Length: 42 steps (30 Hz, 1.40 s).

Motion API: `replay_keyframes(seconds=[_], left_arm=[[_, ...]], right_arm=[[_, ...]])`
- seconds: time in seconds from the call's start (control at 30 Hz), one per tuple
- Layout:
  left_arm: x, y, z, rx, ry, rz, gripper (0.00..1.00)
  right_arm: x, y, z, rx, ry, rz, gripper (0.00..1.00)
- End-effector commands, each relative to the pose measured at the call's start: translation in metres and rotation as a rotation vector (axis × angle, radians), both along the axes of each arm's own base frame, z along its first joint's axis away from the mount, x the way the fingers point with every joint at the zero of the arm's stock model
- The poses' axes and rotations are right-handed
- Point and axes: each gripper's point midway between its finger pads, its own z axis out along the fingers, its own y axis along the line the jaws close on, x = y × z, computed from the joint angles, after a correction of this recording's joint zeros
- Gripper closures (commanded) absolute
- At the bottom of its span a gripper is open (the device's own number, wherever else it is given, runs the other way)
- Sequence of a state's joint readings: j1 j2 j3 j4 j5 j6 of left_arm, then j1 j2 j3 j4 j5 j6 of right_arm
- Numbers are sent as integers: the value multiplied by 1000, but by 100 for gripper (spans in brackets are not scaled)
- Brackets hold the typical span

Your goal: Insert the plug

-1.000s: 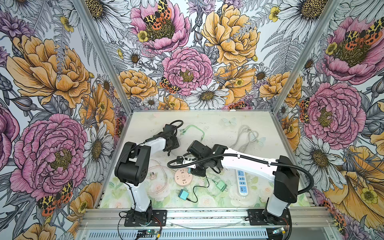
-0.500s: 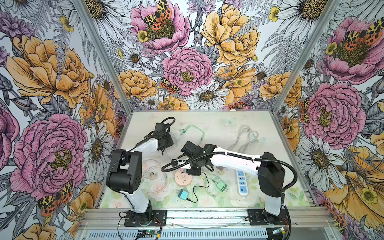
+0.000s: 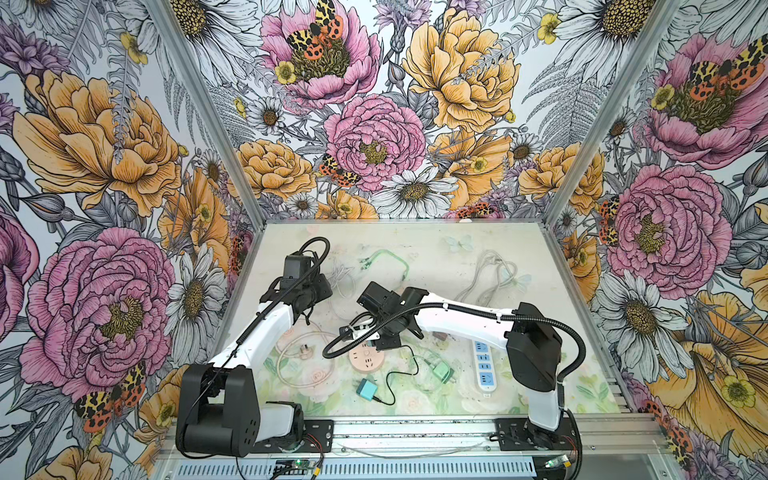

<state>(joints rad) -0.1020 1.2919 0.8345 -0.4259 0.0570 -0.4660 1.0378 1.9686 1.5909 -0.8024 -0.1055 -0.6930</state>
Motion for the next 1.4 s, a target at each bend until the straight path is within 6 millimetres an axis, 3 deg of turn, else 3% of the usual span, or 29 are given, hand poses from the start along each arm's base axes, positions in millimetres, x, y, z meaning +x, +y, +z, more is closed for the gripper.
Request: replay_keyframes(seconds=[0.0,0.3,0.87,1.37], left_arm=[[-8,-1,5,-23,-15,-5,57],[-20,1,11,-42,-42,0,55],[-42,20,-2,-43,-14,39,54],[-47,20,-8,-45,-3,35,53]], right_arm=[[-2,15,4,30,-14,69,100],[-3,18,-3,19,-20,117,100],[-7,26,-15,4,-10,149,100],[-17,6,-43,-158,28,175,100]])
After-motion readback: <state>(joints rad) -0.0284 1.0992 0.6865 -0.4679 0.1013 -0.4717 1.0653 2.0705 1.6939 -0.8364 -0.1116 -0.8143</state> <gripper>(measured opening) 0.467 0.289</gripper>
